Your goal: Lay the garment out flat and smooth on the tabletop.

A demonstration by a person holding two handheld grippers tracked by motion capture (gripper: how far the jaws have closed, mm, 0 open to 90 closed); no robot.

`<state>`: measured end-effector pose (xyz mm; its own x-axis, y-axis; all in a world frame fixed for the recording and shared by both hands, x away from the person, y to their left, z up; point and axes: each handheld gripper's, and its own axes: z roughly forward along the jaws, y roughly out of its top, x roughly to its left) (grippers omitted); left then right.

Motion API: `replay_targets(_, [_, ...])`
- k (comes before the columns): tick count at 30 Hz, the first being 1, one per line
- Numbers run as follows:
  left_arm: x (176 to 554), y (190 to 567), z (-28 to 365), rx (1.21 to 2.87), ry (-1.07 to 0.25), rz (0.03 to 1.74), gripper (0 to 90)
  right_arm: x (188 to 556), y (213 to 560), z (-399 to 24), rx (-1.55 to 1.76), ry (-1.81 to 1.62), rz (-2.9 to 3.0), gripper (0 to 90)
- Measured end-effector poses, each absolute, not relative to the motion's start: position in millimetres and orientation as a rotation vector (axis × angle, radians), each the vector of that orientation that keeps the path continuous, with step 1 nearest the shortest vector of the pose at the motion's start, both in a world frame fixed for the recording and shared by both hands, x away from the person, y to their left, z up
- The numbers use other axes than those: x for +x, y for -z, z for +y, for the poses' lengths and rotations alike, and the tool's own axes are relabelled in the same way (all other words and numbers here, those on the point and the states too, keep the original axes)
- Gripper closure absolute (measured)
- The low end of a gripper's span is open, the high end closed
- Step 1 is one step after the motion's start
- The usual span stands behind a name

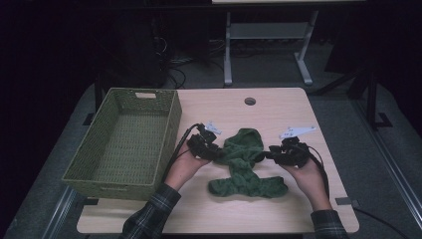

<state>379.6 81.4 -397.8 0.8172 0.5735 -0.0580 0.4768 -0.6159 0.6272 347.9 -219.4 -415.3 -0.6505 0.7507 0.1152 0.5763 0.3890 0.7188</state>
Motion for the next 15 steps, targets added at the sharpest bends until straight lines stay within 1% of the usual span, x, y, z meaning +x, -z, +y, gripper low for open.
replay_targets(2, [386.6,392.8,78.7,2.328,-0.23,0.763,59.9,354.7,411.1,-220.7,1.2,-1.126,2.412,65.6])
replay_targets(6, [408.2,397.4,67.8,2.327,-0.251,0.78,60.6,378.7,413.5,-214.7,1.222,-1.08,2.426,66.8])
replay_targets(12, [438.9,412.7,50.1,2.348,-0.223,0.778,61.3,404.1,425.2,-207.4,1.259,-1.043,2.433,67.4])
replay_targets(15, [448.3,421.9,42.5,2.357,-0.21,0.769,60.1,413.3,437.7,-207.6,1.3,-1.005,2.433,66.8])
